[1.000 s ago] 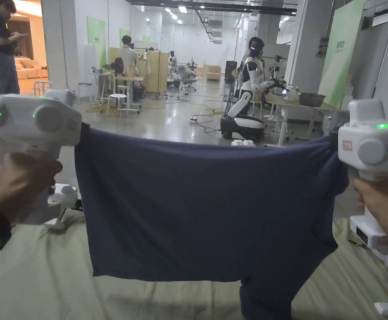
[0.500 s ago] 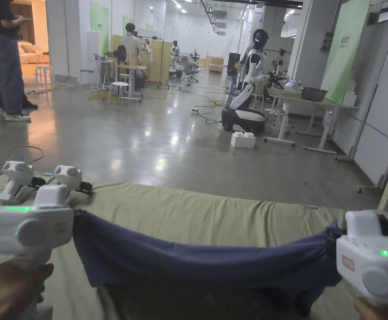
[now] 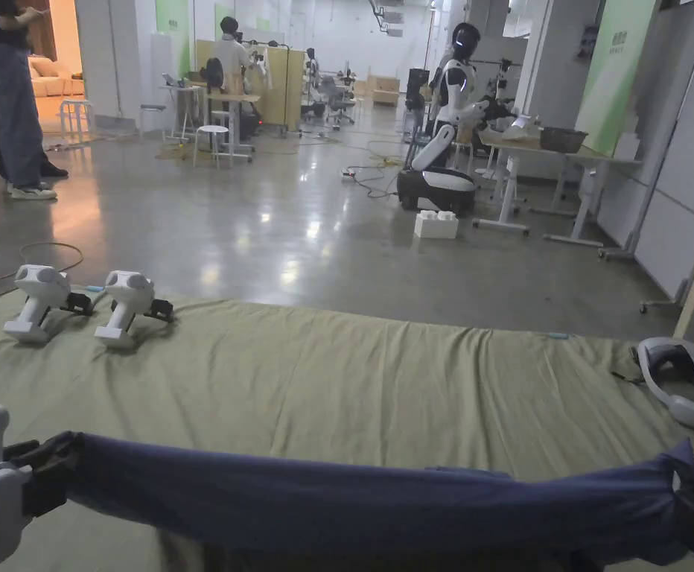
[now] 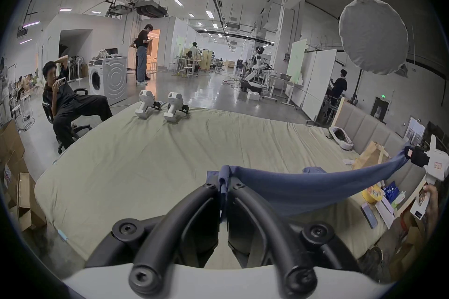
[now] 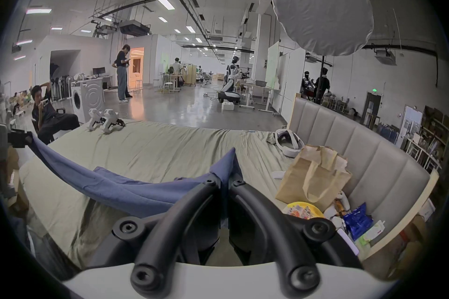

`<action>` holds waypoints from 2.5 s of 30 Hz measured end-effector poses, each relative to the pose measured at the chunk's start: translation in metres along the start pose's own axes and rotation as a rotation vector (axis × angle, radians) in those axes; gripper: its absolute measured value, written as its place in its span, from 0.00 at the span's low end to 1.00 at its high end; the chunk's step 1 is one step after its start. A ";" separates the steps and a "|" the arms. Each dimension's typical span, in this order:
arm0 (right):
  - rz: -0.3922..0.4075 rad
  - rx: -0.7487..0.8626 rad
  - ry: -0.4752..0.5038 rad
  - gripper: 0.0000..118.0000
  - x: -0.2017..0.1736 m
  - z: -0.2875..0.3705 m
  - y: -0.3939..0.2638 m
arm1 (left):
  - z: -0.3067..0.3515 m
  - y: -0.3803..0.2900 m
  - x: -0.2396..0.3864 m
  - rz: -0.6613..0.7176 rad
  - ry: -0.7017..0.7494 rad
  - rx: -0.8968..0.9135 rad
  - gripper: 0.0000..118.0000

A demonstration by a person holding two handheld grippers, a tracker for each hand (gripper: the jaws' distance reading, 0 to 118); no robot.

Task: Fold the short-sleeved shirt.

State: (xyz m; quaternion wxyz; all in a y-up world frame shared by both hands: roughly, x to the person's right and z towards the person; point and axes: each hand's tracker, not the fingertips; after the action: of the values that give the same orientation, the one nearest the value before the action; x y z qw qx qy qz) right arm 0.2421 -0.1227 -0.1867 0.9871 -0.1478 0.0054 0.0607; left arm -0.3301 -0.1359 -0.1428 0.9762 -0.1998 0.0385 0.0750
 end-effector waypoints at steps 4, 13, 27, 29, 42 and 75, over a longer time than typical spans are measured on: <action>0.018 -0.039 -0.011 0.05 -0.001 0.025 -0.015 | 0.016 -0.022 -0.002 -0.022 -0.007 -0.048 0.06; 0.053 -0.356 -0.006 0.05 -0.011 0.013 -0.106 | -0.010 -0.104 -0.009 -0.033 -0.001 -0.353 0.06; 0.109 -0.706 0.025 0.15 -0.020 -0.041 -0.209 | -0.073 -0.192 -0.035 0.019 0.027 -0.698 0.07; 0.116 -0.717 0.015 0.36 -0.021 -0.042 -0.205 | -0.071 -0.191 -0.033 0.018 0.032 -0.702 0.15; -0.047 -0.288 0.021 0.68 -0.031 -0.050 -0.113 | -0.065 -0.105 0.006 0.031 0.028 -0.399 0.56; -0.031 0.105 0.008 0.05 -0.105 -0.039 -0.104 | -0.045 -0.118 0.011 -0.079 0.078 -0.324 0.01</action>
State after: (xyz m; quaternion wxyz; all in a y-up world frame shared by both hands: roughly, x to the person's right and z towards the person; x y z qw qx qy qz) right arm 0.1507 -0.2450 -0.1904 0.9943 -0.0959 0.0102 0.0444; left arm -0.3019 -0.2594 -0.1400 0.9312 -0.3587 0.0560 0.0338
